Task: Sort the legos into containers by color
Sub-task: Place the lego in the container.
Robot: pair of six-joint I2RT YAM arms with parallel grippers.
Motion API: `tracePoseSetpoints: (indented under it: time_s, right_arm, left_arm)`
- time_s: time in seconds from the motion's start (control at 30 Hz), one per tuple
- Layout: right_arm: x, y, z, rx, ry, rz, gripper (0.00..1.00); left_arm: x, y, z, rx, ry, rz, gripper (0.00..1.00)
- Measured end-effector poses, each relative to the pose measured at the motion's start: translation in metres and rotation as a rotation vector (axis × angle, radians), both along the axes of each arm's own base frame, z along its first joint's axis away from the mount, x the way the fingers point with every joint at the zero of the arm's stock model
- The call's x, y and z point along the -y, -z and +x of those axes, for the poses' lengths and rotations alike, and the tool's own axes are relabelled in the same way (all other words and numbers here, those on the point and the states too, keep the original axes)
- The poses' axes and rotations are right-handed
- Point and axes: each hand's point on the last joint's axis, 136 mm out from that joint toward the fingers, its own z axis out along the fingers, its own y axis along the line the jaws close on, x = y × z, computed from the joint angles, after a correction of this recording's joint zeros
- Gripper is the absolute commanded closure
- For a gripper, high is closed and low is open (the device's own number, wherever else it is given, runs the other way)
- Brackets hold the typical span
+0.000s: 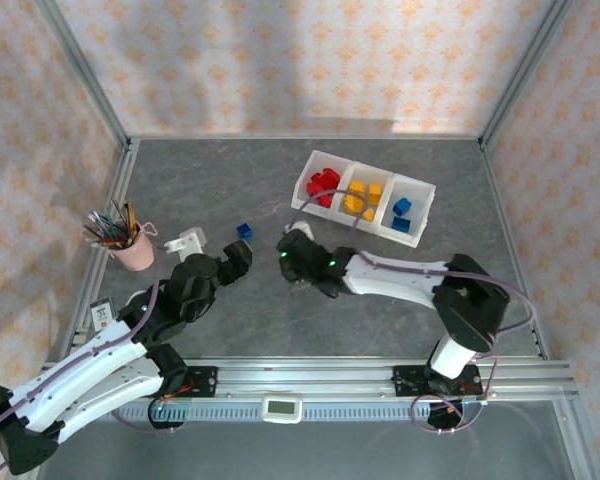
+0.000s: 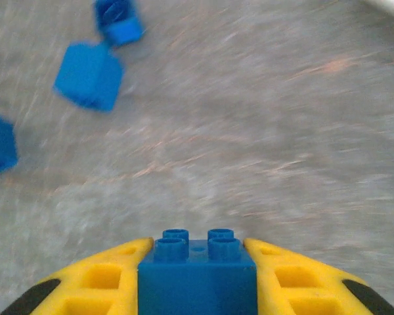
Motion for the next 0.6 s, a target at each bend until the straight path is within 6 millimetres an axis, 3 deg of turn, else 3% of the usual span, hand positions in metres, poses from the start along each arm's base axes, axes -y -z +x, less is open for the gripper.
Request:
tracePoseSetpoints:
  time_s: [0.27, 0.37, 0.5, 0.6]
  right_arm:
    - [0.121, -0.033, 0.059, 0.062, 0.36, 0.02, 0.72]
    - [0.176, -0.041, 0.082, 0.086, 0.515, 0.014, 0.71]
    - [0.237, -0.04, 0.103, 0.094, 0.682, 0.009, 0.7]
    - [0.268, -0.031, 0.116, 0.083, 0.762, -0.008, 0.7]
  left_arm:
    - [0.041, -0.005, 0.025, 0.002, 0.121, 0.028, 0.01]
    - [0.061, -0.009, 0.036, 0.011, 0.175, 0.029, 0.01]
    - [0.085, -0.014, 0.048, 0.021, 0.243, 0.016, 0.01]
    - [0.101, -0.012, 0.056, 0.017, 0.284, 0.013, 0.01]
